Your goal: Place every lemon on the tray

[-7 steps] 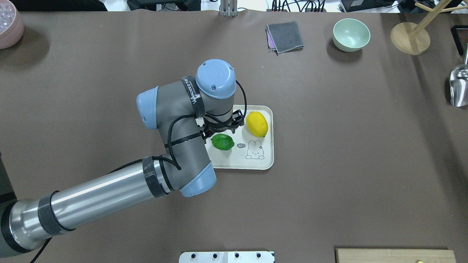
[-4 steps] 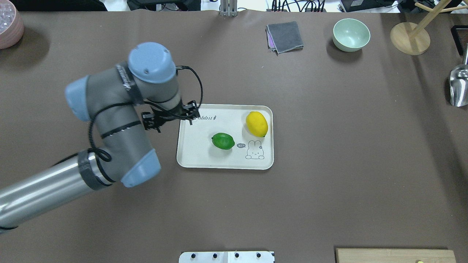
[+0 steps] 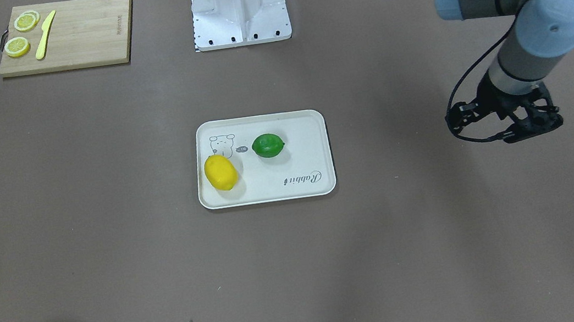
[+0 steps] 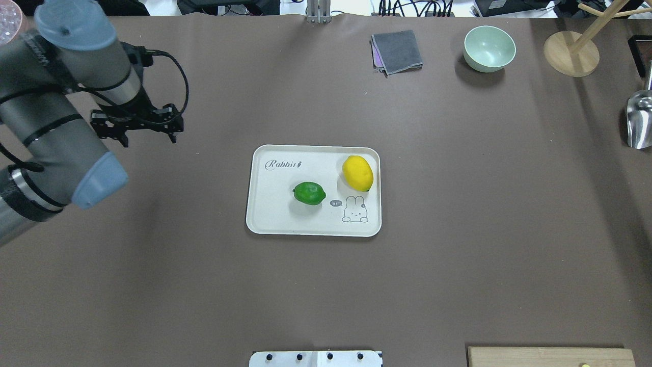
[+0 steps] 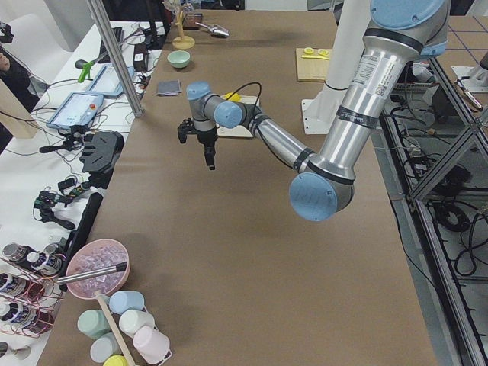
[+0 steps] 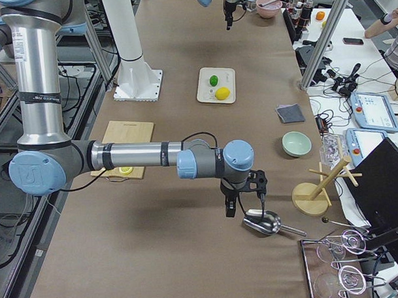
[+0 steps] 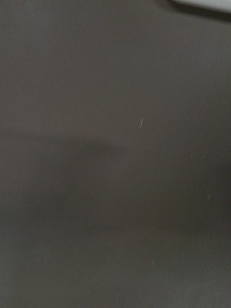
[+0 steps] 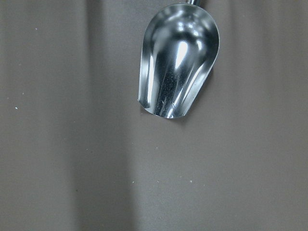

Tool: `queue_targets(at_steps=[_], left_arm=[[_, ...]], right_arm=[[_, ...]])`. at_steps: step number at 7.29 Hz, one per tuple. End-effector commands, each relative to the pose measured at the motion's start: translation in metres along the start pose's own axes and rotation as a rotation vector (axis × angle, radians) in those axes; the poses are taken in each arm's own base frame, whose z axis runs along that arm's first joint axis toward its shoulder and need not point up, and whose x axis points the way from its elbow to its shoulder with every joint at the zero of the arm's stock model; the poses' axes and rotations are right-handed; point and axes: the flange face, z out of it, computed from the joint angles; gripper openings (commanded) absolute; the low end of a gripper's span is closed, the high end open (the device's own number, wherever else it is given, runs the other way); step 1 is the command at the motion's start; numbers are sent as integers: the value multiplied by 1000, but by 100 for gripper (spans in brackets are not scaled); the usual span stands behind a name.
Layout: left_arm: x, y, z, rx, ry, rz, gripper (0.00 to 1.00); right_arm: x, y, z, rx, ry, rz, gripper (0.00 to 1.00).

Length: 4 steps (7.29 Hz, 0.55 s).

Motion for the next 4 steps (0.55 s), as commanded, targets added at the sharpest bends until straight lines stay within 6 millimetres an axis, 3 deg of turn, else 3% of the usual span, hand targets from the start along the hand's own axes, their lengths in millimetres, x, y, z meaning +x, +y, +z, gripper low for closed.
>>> queue_targets(at_steps=[1,3,4], left_arm=[[-100,1,19,-44,19,3,98],[-225,38,49,-69,9,4,98],[-263,47,47,-63,5,-2,98]], right_arm=[[0,0,0,-2,0,14,100],[-4,0,-4,-14,3,27,100],[-3,1,-3,-16,4,29,100]])
